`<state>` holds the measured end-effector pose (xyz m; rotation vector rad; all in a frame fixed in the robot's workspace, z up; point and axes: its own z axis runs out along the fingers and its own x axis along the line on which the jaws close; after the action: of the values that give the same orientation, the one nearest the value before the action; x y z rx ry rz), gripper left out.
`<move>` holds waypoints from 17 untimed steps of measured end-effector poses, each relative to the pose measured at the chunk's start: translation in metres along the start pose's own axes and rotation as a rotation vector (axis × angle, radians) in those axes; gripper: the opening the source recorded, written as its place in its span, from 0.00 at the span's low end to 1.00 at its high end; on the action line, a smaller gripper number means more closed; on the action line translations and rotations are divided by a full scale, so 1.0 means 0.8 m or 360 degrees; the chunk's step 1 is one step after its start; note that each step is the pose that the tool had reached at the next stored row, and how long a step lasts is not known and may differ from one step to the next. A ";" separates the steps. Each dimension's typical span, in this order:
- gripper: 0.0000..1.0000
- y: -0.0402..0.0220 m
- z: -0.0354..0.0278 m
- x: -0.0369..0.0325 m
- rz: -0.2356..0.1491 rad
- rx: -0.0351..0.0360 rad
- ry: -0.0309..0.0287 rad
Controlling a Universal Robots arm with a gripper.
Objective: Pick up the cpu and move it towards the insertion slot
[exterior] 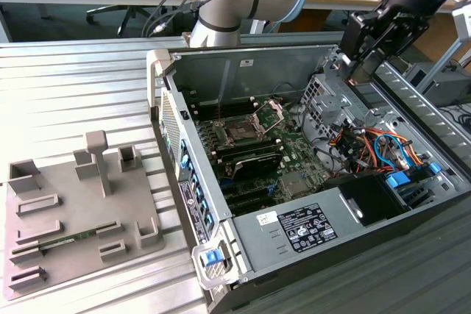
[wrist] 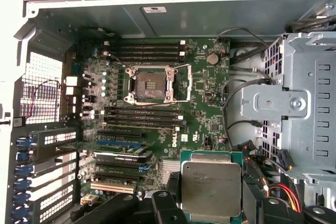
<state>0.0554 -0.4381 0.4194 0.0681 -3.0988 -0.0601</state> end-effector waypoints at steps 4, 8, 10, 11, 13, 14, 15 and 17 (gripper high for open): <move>0.55 0.0000 0.0011 0.0014 0.0000 0.0000 0.00000; 0.55 0.0000 0.0022 0.0025 0.0000 0.0000 0.00000; 0.55 0.0000 0.0030 0.0034 0.0000 0.0000 0.00000; 0.55 0.0000 0.0033 0.0039 0.0000 0.0000 0.00000; 0.55 0.0001 0.0037 0.0044 0.0000 0.0000 0.00001; 0.55 0.0001 0.0040 0.0047 0.0000 0.0000 0.00001; 0.55 0.0001 0.0042 0.0049 0.0000 0.0000 0.00001; 0.55 0.0001 0.0046 0.0055 0.0000 0.0000 0.00000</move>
<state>0.0508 -0.4381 0.4159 0.0681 -3.0988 -0.0601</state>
